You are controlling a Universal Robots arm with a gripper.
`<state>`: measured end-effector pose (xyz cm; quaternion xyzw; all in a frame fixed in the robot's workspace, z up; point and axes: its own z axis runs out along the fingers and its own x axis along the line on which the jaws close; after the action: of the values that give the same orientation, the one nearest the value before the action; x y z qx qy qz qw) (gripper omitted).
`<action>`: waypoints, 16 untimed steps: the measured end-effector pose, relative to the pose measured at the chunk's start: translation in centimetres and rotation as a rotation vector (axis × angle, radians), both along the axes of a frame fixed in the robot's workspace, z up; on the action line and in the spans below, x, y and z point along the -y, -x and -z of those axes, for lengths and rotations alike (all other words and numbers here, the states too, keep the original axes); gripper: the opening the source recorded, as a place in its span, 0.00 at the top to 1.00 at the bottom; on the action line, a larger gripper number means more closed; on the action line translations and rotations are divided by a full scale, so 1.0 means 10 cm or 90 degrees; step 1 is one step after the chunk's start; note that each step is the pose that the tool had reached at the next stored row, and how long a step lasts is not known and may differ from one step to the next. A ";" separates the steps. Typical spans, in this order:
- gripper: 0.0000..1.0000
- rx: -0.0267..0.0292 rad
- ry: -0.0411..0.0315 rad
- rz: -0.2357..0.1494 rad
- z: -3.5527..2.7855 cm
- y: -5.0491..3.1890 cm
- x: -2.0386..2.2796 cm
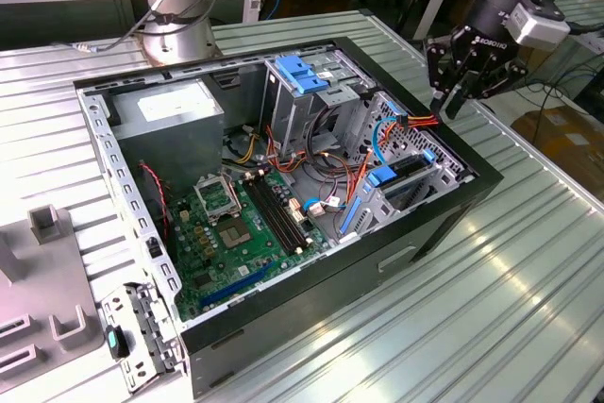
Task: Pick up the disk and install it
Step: 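Insert the first disk wire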
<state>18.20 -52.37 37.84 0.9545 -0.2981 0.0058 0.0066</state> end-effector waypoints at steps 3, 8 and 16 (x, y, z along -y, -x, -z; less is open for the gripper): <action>0.69 0.0009 0.0000 -0.032 0.016 0.000 0.000; 0.69 0.0050 0.0000 -0.081 0.066 0.000 0.001; 0.70 0.0087 0.0003 -0.101 0.117 0.000 0.001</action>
<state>18.20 -52.39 36.67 0.9751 -0.2215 0.0129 0.0043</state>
